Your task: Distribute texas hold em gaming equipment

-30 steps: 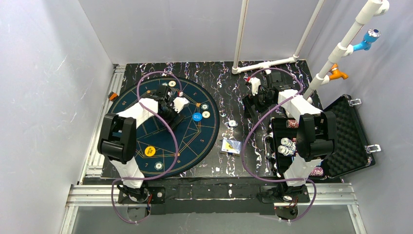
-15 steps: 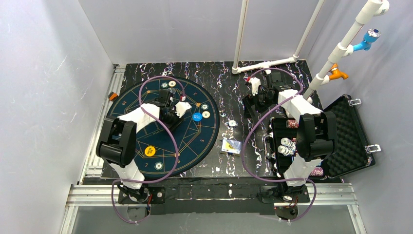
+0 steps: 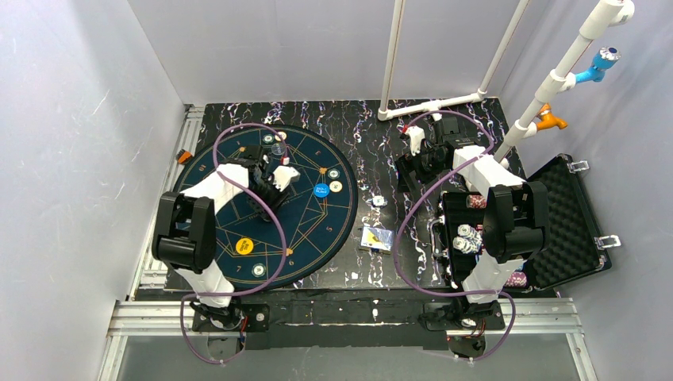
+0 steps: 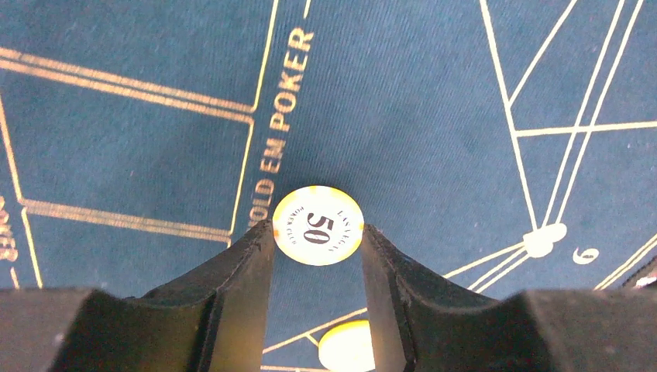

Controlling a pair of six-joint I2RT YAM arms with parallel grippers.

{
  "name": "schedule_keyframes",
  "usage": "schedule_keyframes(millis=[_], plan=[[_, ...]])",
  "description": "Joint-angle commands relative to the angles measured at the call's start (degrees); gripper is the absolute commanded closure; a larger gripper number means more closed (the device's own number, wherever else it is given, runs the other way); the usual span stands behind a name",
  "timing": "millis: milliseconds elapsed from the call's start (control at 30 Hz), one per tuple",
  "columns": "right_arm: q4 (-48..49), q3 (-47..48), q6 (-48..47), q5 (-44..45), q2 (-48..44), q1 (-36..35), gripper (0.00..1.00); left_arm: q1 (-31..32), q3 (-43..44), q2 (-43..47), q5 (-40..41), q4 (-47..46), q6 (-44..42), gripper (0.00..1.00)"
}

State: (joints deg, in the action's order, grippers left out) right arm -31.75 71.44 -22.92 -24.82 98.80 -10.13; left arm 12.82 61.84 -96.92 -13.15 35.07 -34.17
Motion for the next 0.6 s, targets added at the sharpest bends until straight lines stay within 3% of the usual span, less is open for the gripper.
schedule_keyframes(millis=[0,333,567], plan=[[-0.53,0.19,-0.82,-1.24,-1.6,0.29,0.02,-2.48,-0.5,7.86,-1.39,6.61,-3.09,0.78],[-0.73,0.36,-0.81,-1.56,-1.16,0.3,0.02,-11.29,-10.98,24.66,-1.82,17.52,-15.09,0.79],[-0.91,0.37,-0.81,-1.74,-0.81,0.32,0.0,-11.68,-18.13,30.44,-1.35,22.05,-20.95,0.8]])
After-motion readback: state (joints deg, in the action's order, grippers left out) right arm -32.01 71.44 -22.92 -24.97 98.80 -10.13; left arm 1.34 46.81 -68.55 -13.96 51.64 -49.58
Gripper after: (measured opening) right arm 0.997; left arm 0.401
